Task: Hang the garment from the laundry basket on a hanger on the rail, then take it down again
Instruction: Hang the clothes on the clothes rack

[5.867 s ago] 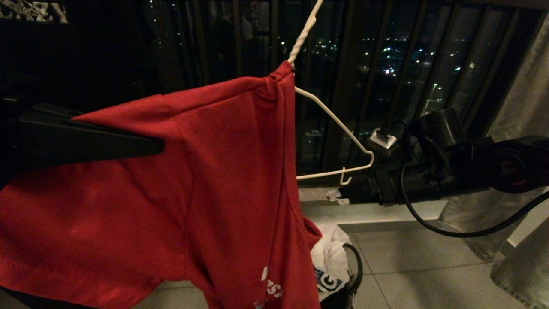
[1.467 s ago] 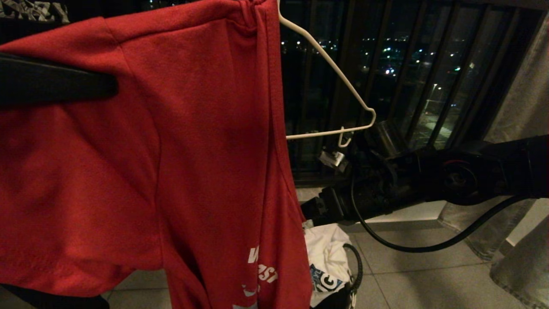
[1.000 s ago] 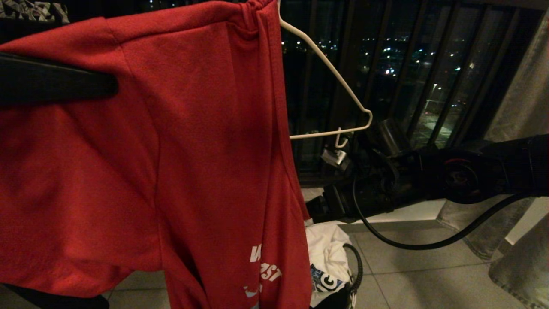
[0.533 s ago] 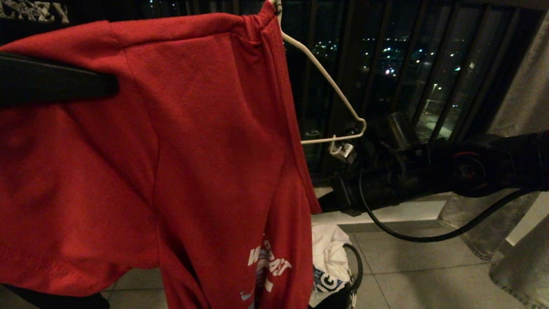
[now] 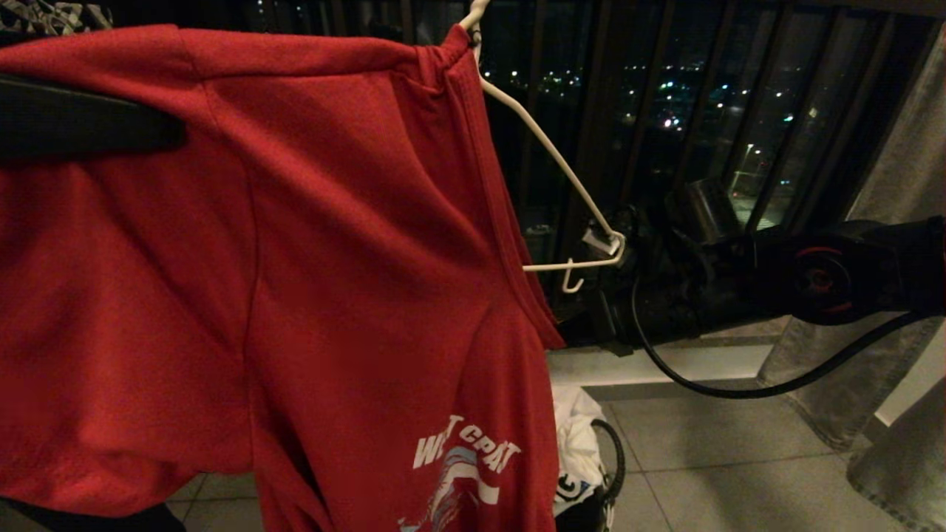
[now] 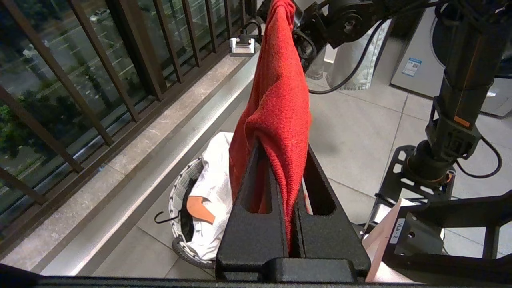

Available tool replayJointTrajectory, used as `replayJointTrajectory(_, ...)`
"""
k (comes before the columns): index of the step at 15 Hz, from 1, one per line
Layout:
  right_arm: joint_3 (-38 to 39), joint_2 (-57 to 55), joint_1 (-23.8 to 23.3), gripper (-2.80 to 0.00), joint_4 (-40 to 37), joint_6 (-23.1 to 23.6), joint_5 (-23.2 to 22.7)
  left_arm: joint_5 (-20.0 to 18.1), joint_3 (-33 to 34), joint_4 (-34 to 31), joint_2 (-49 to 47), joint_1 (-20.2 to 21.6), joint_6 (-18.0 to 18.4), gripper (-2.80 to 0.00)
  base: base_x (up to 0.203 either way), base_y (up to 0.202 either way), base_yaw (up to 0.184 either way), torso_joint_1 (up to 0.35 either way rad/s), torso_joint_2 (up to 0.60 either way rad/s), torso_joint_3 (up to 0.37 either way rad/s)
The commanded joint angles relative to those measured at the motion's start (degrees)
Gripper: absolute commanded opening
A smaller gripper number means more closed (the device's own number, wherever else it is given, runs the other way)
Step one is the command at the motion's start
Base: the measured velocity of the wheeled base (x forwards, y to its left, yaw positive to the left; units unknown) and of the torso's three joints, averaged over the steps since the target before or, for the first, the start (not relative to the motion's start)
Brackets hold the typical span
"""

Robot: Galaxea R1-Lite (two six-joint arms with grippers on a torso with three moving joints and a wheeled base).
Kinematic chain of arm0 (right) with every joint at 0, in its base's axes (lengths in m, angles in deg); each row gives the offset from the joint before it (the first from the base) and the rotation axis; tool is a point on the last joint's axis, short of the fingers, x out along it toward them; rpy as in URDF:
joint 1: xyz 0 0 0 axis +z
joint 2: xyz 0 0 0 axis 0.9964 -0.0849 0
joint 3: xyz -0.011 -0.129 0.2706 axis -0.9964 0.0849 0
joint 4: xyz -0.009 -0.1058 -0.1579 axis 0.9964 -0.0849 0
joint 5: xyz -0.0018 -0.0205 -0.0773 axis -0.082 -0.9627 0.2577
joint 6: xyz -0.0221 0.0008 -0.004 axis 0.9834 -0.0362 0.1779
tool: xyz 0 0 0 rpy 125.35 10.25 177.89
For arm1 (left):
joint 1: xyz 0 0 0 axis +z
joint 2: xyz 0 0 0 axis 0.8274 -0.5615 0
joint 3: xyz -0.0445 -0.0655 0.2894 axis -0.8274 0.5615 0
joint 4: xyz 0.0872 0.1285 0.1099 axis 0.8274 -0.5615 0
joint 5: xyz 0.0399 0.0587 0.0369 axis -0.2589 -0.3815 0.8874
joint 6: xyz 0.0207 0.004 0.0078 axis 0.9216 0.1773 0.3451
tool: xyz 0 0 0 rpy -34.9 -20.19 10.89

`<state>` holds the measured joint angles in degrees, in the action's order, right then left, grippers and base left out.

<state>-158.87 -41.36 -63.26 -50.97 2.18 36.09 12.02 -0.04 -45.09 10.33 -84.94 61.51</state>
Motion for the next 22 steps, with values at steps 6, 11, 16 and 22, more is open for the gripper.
replayJointTrajectory(6,-1.95,-1.35,-2.92,-2.8,-0.26,-0.11,-0.29,1.39,-0.6,-0.16,0.74,0.01,-0.13,-2.8,0.0,0.0,0.0,0.0,0.0,0.0)
replayJointTrajectory(11,-2.36,-1.28,-3.86,-2.8,-0.18,-0.11,-0.29,1.39,-0.71,-0.16,0.48,0.01,-0.05,-2.8,0.0,0.0,0.0,0.0,0.0,0.0)
replayJointTrajectory(16,-2.39,-0.92,-4.03,-2.8,-0.17,-0.11,-0.29,1.39,-0.62,-0.16,0.3,0.01,-0.05,-2.8,0.0,0.0,0.0,0.0,0.0,0.0)
replayJointTrajectory(22,-2.39,-0.73,-4.03,-2.8,-0.17,-0.11,-0.29,1.39,-0.53,-0.16,0.21,0.01,-0.05,-2.8,0.0,0.0,0.0,0.0,0.0,0.0)
